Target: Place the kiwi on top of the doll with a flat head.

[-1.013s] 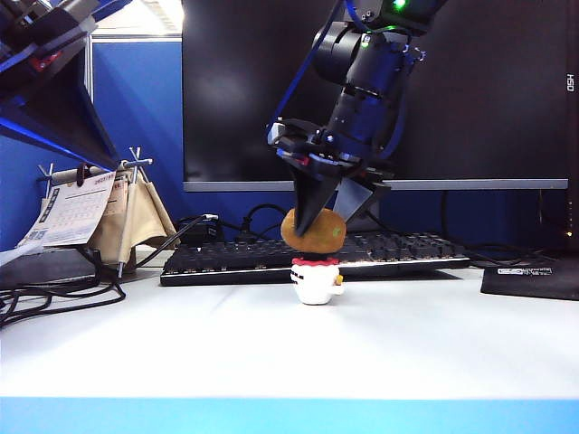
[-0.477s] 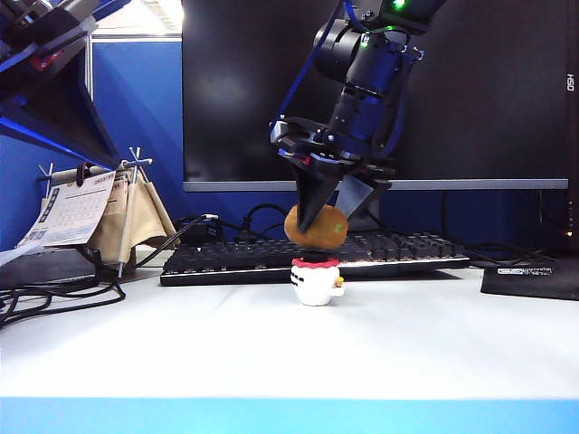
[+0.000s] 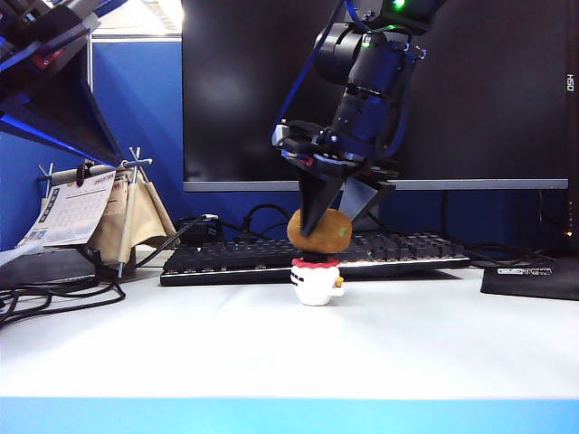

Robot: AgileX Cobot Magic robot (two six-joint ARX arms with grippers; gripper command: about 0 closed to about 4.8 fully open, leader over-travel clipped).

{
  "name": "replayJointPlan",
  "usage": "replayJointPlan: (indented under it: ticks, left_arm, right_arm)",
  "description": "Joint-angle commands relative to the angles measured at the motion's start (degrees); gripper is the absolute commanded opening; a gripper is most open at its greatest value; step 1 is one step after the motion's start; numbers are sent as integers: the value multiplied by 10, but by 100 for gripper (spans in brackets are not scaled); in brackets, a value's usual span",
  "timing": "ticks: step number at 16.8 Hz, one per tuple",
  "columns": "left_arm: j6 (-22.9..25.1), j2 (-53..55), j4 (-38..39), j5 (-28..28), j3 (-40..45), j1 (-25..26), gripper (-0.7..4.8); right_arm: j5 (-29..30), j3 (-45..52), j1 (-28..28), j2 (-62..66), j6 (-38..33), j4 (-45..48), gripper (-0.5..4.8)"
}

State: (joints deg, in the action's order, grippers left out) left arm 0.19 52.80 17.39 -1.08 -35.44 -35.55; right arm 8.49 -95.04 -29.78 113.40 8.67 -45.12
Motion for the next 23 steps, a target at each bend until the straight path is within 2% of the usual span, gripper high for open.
replayJointPlan:
  ticks: [1, 6, 8, 10, 13, 15, 20, 23]
  left_arm:
    - [-2, -1, -10, -2, -2, 0, -4]
    - [-2, -1, -13, -2, -2, 0, -4]
    - [-2, -1, -13, -2, -2, 0, -4]
    - [-2, -1, -14, -2, -2, 0, -4]
    - [-2, -1, -14, -2, -2, 0, -4]
    - [-2, -1, -12, -2, -2, 0, -4]
    - [0, -1, -12, -2, -2, 0, -4]
    - [26, -9, -12, 17, -3, 0, -4]
  right_arm:
    - [8, -2, 0, -3, 2, 0, 207]
    - [4, -2, 0, -3, 2, -1, 285]
    - [5, -2, 0, -3, 2, -1, 285]
    - [5, -2, 0, -3, 2, -1, 343]
    - [4, -2, 0, -3, 4, -1, 403]
    - [4, -2, 0, -3, 4, 2, 406]
    - [-10, -29, 0, -5, 4, 2, 473]
    - [-11, -72, 4, -25, 4, -9, 473]
